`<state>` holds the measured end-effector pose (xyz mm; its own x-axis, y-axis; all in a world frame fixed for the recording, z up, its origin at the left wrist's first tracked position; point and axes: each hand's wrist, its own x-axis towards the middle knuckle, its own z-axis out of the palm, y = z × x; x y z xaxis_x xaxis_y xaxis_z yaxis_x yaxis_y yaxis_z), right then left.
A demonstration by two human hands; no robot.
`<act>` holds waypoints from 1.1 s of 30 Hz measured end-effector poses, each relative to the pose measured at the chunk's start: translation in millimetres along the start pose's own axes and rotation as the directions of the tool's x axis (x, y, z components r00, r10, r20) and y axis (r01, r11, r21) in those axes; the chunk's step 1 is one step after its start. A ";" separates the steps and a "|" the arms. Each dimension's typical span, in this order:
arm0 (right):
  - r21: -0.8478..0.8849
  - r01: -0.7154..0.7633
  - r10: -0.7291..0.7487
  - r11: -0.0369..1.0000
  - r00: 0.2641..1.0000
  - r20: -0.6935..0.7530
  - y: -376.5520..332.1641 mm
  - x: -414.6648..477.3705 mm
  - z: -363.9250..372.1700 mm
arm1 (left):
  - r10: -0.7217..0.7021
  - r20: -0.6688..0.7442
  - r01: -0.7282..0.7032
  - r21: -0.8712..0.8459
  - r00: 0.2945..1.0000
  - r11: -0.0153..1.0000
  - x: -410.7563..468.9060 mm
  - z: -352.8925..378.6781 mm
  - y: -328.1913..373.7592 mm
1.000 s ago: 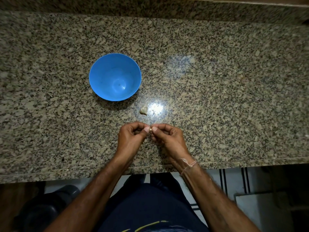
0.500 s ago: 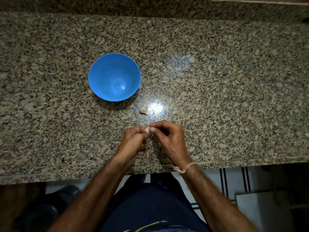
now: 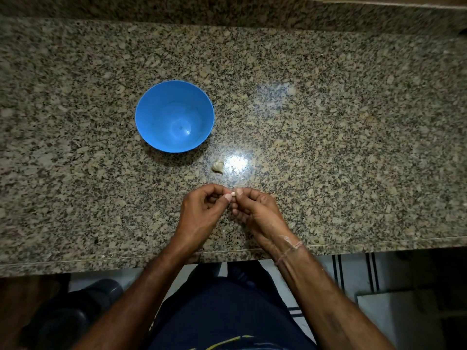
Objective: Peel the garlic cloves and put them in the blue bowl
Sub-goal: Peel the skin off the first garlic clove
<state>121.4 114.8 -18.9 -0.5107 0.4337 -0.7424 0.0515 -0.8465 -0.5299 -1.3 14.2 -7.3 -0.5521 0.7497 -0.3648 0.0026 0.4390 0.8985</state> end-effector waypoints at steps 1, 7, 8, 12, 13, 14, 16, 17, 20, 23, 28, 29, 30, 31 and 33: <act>-0.003 0.001 -0.001 1.000 1.000 0.009 0.3 0.1 0.2 | -0.012 -0.001 0.012 -0.028 1.000 1.000 -0.1 -0.2 -0.2; -0.005 -0.004 0.004 1.000 1.000 0.027 2.1 0.3 1.6 | -0.098 0.018 0.100 -0.175 0.995 0.980 -1.1 0.2 4.1; -0.006 -0.004 0.005 1.000 1.000 0.031 1.8 -0.4 1.7 | -0.099 0.027 0.103 -0.183 0.995 0.978 -0.5 -0.3 5.4; 0.003 0.021 -0.021 1.000 0.999 0.036 -0.2 -4.2 4.7 | -0.146 0.046 0.153 -0.237 0.988 0.959 1.5 -1.4 9.4; 0.008 0.040 -0.040 0.999 0.999 0.034 -0.4 -5.2 5.4 | -0.163 0.046 0.169 -0.255 0.986 0.952 1.8 -0.8 9.9; 0.003 0.070 -0.070 0.998 0.997 0.033 -0.9 -6.2 5.9 | -0.178 0.045 0.184 -0.270 0.983 0.945 1.7 -0.1 10.9; -0.087 0.164 -0.163 0.983 0.986 0.018 -1.1 -7.9 5.9 | -0.206 0.038 0.209 -0.290 0.978 0.934 0.7 1.8 13.5; -0.181 0.224 -0.228 0.958 0.974 -0.001 -0.9 -8.1 5.8 | -0.220 0.032 0.220 -0.293 0.975 0.931 0.4 2.8 14.6; -0.432 0.376 -0.426 0.820 0.904 -0.022 0.8 -7.1 5.9 | -0.251 0.018 0.246 -0.271 0.968 0.931 -0.3 4.9 18.0; -0.493 0.441 -0.494 0.750 0.869 0.026 3.0 -7.7 4.3 | -0.258 0.016 0.253 -0.270 0.966 0.929 -0.6 7.0 17.6; -0.472 0.461 -0.483 0.751 0.872 0.084 4.0 -8.5 1.5 | -0.225 -0.035 0.215 -0.188 0.974 0.958 -1.6 11.0 11.9; -0.474 0.460 -0.477 0.751 0.874 0.092 4.1 -7.5 1.2 | -0.223 -0.039 0.213 -0.177 0.974 0.961 -1.4 11.3 10.1; -0.480 0.457 -0.473 0.749 0.876 0.096 4.1 -6.7 0.9 | -0.221 -0.037 0.212 -0.171 0.975 0.962 -1.0 11.7 8.7; -0.484 0.454 -0.471 0.748 0.877 0.094 4.3 -6.0 0.5 | -0.219 -0.035 0.211 -0.163 0.975 0.964 -0.4 12.6 7.3; -0.484 0.452 -0.477 0.749 0.875 0.080 5.7 -4.9 0.2 | -0.220 -0.042 0.213 -0.140 0.975 0.967 0.8 15.1 6.0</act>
<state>124.1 107.8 -18.2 -0.5401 0.7585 -0.3646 0.2235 -0.2883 -0.9311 10.9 24.9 -5.9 -0.5735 0.6133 -0.5432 -0.2315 0.5147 0.8255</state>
